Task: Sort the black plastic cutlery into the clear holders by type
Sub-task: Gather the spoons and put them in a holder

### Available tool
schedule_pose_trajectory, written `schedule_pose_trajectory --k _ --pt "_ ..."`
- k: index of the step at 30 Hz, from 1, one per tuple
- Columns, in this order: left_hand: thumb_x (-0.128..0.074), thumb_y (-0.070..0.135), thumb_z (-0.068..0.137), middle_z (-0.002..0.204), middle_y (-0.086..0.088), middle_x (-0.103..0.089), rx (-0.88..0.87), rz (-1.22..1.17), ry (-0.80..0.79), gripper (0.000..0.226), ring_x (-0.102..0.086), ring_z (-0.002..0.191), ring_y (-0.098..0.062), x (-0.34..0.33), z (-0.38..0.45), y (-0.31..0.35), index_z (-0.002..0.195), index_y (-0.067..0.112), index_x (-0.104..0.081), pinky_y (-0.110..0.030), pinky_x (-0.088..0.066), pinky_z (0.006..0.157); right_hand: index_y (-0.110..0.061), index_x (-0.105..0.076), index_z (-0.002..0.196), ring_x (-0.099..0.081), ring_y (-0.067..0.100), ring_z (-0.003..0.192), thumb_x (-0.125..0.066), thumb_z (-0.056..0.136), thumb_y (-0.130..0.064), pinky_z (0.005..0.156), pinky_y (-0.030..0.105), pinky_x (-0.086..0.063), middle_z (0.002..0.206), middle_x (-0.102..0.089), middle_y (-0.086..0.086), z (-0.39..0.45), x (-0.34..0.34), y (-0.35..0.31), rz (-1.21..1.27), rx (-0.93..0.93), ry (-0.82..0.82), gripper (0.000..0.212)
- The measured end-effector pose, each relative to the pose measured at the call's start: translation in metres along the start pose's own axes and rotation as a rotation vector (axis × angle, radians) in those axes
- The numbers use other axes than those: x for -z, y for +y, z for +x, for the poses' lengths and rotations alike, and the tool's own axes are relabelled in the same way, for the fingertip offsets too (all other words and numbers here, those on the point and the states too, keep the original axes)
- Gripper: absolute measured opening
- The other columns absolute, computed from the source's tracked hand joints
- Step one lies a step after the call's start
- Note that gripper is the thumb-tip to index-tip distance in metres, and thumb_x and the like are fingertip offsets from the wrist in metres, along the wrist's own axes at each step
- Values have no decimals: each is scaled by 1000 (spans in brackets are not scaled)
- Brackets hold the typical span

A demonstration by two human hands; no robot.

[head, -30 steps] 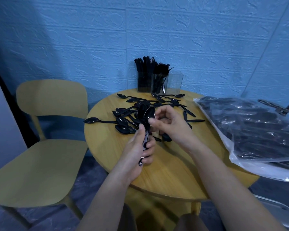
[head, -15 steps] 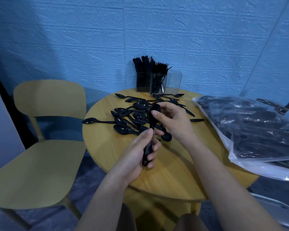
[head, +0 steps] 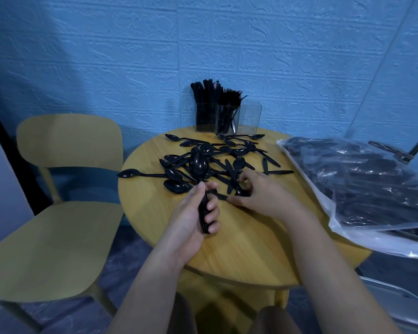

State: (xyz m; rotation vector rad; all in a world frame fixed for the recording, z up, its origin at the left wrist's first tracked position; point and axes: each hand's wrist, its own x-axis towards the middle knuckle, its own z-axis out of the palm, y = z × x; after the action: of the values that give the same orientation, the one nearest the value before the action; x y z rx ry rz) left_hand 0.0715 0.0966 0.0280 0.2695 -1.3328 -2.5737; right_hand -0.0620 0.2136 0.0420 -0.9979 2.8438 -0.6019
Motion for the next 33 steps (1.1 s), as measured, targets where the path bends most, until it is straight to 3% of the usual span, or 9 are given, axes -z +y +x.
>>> schedule_pose_trajectory --k 3,6,10,13,16,21,26,31,33 --pt "-35 28 102 58 3 -38 4 2 10 29 -33 45 -7 -1 0 0 105 9 -57 -19 -30 38 -24 -53 114 -50 10 84 -69 84 -35 68 23 -38 95 -51 -8 1 2 -1 86 -26 13 35" --pt "-34 28 102 58 3 -38 10 3 13 29 -32 44 -7 -2 -1 1 103 10 -57 -19 -30 38 -20 -60 105 -51 3 69 -66 87 -19 56 17 -36 79 -57 -9 2 6 1 260 -102 155 19" --pt "-32 28 102 58 3 -38 25 -1 16 29 -32 43 -7 -3 -1 1 104 11 -56 -19 -29 37 -23 -66 89 -65 12 73 -62 90 -13 63 27 -55 87 -61 -6 -1 17 2 671 -101 427 11" --pt "-34 28 101 59 3 -40 35 -3 6 28 -33 44 -7 -1 -1 1 104 11 -56 -18 -29 37 -22 -68 91 -66 9 67 -57 92 -6 58 19 -51 90 -66 -1 -6 26 -2 1120 67 380 19" --pt "-35 29 100 60 2 -43 54 1 -26 28 -36 44 -7 0 0 1 106 11 -55 -19 -31 36 -17 -65 95 -61 9 63 -63 84 -8 59 20 -48 79 -67 -7 -8 30 -5 1230 234 277 14" --pt "-50 33 89 70 -5 -55 69 60 -151 31 -49 46 -13 1 -5 3 111 10 -55 -19 -37 35 -9 -67 82 -62 5 68 -69 68 -16 65 20 -51 72 -69 -8 -9 30 -7 1017 373 120 16" --pt "-37 31 99 70 -6 -58 150 152 -158 26 -43 36 -11 -1 -5 6 106 12 -53 -14 -31 29 -21 -72 94 -62 -1 79 -70 75 -12 73 15 -48 81 -69 -9 -4 23 -4 815 441 68 21" --pt "-46 37 91 60 1 -40 202 148 -199 35 -24 34 -1 1 -2 6 111 10 -56 -10 -21 29 -35 -67 89 -61 11 86 -77 75 -15 81 33 -51 87 -64 -12 6 12 -6 658 394 259 27" --pt "-47 40 89 59 4 -33 184 194 -193 35 -21 37 -1 -1 -2 5 108 12 -56 -11 -19 30 -35 -66 88 -61 12 81 -75 78 -20 76 29 -49 88 -65 -10 7 12 -9 665 354 322 20"
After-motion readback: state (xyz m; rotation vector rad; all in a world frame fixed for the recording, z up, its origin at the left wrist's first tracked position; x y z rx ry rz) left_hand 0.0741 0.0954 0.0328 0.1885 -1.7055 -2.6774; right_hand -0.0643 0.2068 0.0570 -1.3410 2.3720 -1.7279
